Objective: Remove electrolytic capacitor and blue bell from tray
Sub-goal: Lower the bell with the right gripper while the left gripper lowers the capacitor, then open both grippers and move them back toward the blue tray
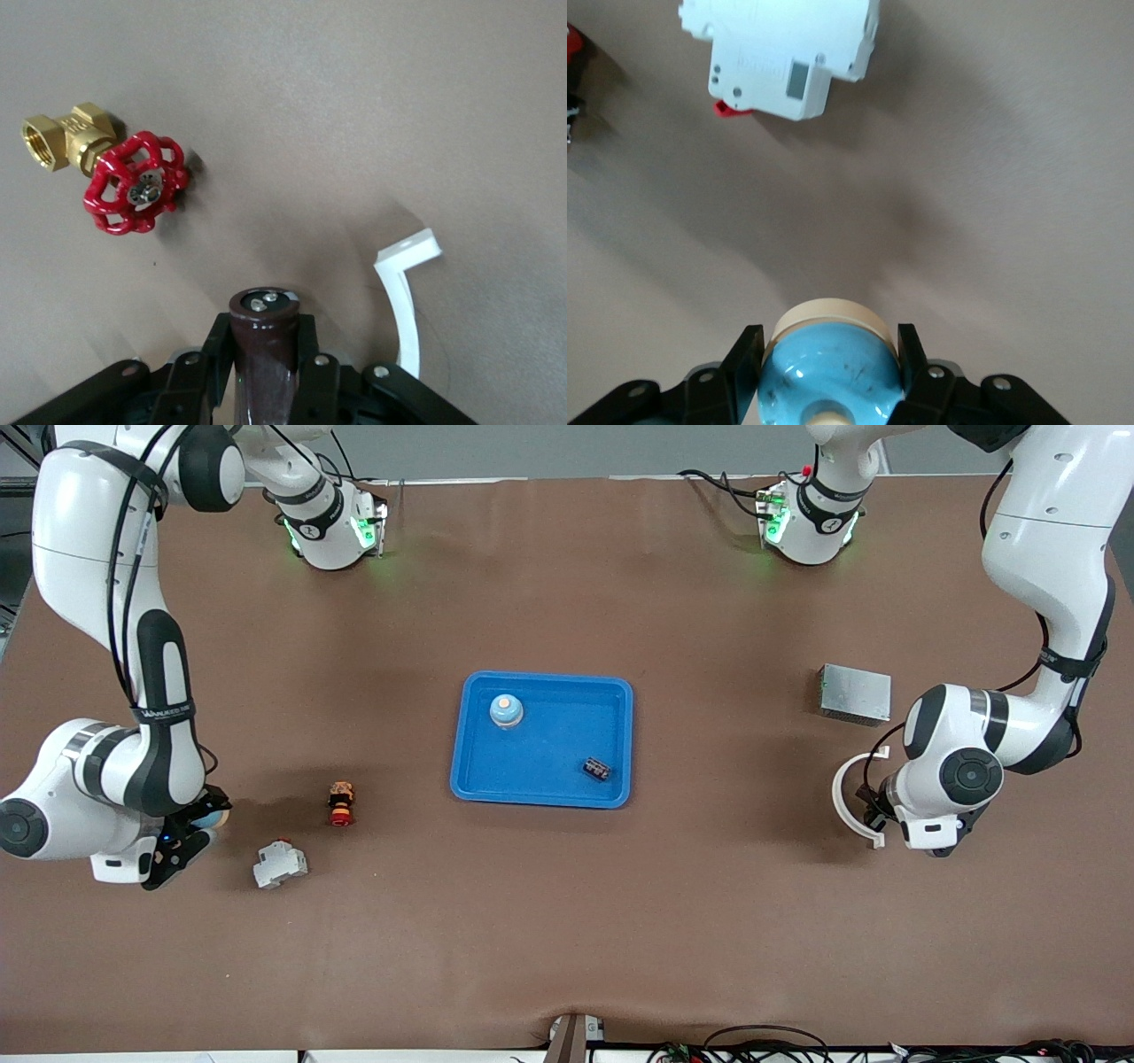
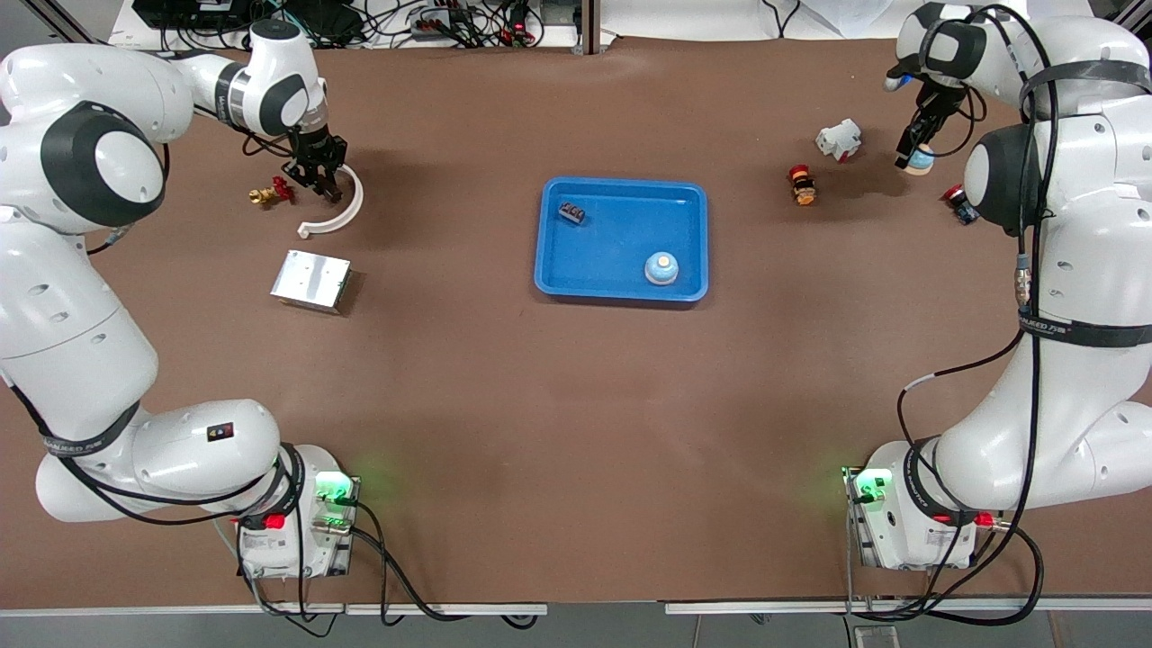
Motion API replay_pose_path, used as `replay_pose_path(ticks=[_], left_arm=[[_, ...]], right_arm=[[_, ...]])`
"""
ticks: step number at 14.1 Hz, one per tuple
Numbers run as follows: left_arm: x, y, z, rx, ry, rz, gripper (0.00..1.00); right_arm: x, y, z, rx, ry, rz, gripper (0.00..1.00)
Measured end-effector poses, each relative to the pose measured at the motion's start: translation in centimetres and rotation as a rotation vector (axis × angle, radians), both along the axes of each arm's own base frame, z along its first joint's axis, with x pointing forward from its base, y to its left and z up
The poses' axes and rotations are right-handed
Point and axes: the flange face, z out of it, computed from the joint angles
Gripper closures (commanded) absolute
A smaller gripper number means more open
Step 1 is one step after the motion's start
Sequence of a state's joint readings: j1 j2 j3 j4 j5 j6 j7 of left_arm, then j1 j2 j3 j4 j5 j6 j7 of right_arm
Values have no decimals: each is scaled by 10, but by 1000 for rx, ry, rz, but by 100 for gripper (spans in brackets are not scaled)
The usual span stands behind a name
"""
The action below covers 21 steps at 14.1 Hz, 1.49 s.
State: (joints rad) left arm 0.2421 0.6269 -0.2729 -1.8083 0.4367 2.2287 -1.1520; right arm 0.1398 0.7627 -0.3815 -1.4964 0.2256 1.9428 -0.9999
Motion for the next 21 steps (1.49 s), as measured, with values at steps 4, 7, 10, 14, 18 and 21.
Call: replay_pose_path(ticks=[4,7,10,14,18,21], left_arm=[[-2,6,-4,-3,11,-4,46],[-4,9,-6,4,16,-16,0],[-1,24,3,12,11,-77,0],[6,29,31,14,-29,-99,0],[15,-15,70,-3,-74,-152,0],[19,-54,93,-26,-90,-197,0]], right_arm=[[-10,3,-21,20,-2,-26,88],[-14,8,-34,8,-28,-25,88],[-13,16,-35,0,-37,-33,77],[-11,17,-34,-7,-55,-36,38],[-11,17,-34,-7,-54,-39,0],[-14,19,-29,5,-28,-42,0]])
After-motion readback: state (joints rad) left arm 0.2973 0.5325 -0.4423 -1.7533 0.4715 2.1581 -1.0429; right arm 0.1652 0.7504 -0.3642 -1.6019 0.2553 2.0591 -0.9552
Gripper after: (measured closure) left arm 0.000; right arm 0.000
